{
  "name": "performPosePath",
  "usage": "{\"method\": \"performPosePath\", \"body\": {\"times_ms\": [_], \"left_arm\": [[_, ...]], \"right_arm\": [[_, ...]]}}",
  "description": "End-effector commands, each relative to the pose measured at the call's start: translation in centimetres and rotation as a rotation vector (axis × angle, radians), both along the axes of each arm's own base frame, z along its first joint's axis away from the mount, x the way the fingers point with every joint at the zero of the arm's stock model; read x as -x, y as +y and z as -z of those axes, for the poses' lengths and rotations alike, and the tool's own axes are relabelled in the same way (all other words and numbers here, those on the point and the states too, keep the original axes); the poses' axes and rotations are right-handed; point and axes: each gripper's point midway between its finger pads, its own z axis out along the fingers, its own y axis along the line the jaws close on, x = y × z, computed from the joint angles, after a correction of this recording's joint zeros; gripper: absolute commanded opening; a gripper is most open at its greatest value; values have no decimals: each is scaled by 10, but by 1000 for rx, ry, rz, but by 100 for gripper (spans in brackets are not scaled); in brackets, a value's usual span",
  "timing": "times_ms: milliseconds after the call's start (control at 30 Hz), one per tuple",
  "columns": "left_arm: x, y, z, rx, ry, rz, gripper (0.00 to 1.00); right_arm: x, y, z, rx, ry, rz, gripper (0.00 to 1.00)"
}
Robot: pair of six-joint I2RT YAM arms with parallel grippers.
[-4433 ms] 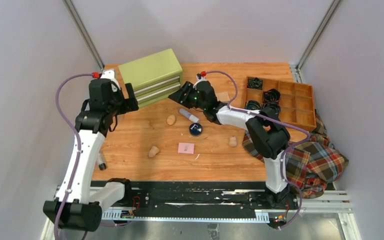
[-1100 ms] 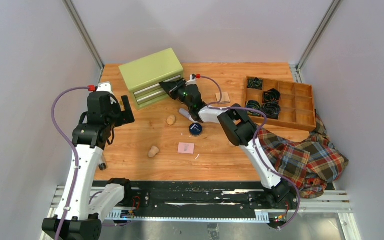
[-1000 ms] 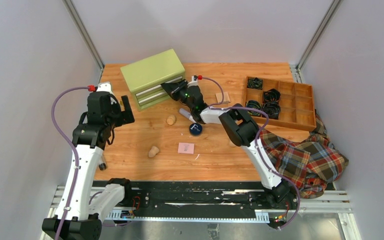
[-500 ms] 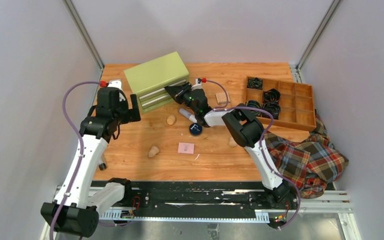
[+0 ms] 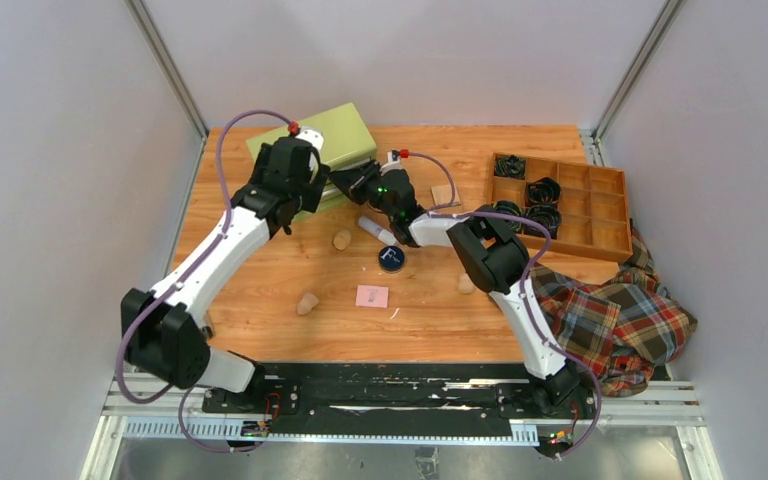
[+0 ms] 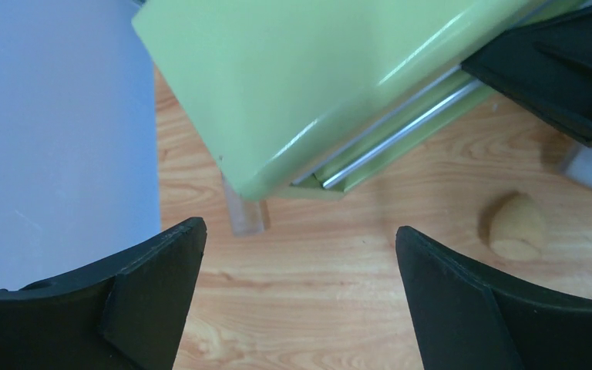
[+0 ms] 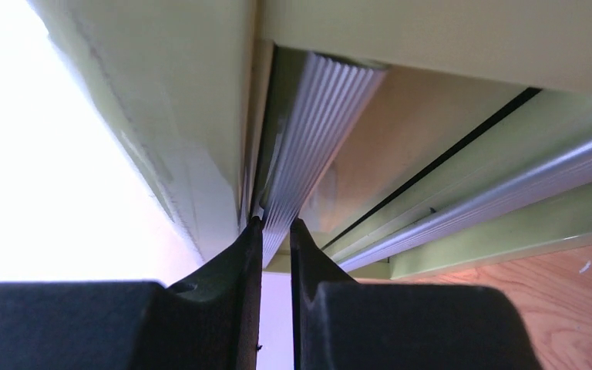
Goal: Organize the makeup
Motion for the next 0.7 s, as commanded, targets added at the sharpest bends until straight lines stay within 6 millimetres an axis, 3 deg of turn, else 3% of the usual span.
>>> {"method": "performPosePath", "body": {"times_ms": [0,267,667], "left_arm": [[-36,0,-30,-92,-87,-9,98],[-71,3,-22,-107,-64,-30,98],[-90,2,7,-125,48,47,98]], "right_arm": [[-2,17,-4,64,-27,-86,1],[-10,28,-1,59,-19,-141,1],[-11,2,-3,33,-7,-92,1]]}}
